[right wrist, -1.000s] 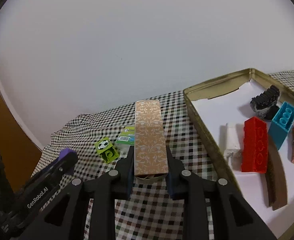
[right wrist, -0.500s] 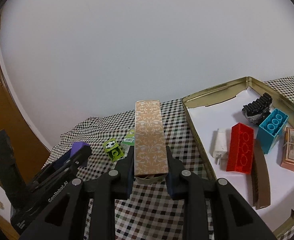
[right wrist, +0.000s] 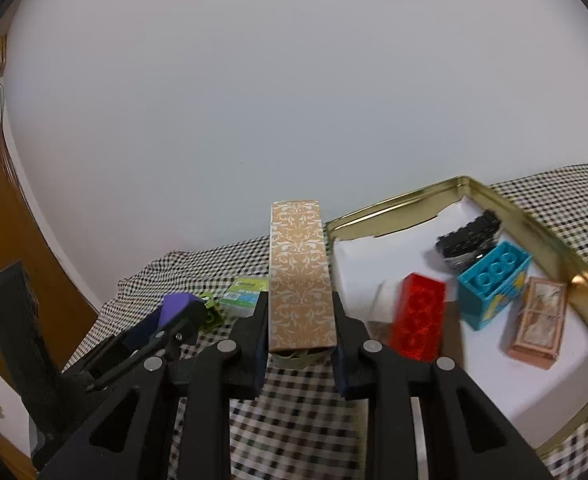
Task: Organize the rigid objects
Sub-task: 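Carry the purple cube and tan box over the tin tray with both grippers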
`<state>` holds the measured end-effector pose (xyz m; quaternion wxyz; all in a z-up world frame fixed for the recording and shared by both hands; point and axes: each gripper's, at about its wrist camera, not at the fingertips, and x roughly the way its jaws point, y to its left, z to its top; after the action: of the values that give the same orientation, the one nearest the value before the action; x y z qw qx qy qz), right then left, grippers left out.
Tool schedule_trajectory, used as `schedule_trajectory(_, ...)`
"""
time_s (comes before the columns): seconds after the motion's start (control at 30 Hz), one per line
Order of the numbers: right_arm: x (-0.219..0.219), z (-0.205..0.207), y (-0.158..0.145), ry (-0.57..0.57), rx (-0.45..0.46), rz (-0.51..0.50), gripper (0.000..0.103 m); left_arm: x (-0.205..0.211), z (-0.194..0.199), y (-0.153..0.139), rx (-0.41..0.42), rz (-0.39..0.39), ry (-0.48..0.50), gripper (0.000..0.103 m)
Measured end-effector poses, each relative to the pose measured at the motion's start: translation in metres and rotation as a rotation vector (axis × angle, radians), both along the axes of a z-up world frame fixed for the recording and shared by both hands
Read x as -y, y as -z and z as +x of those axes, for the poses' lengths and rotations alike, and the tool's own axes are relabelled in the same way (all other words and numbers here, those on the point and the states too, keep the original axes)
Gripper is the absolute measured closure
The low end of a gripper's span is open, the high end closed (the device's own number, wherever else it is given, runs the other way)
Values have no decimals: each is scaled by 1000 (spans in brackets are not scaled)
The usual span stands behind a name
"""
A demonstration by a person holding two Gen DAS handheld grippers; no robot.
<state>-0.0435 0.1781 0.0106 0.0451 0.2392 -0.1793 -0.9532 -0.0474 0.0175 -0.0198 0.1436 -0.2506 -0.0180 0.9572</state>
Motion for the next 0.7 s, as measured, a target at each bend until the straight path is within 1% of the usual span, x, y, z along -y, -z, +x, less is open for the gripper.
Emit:
schedule_trajectory(0.2, -27, 9, -2, 43, -10, -30, 75, -25, 8, -5, -25, -7, 24, 64)
schedule_trajectory(0.4, -50, 21, -5, 87, -28, -10, 75, -45, 14, -7, -51, -29, 53, 64)
schedule_trajectory(0.57, -72, 28, -5, 125, -36, -10, 75, -54, 17, -10, -59, -10, 78, 64)
schedule_trajectory(0.7, -91, 37, -6, 159, -42, 11, 75, -69, 25, -15, -64, -8, 108, 64)
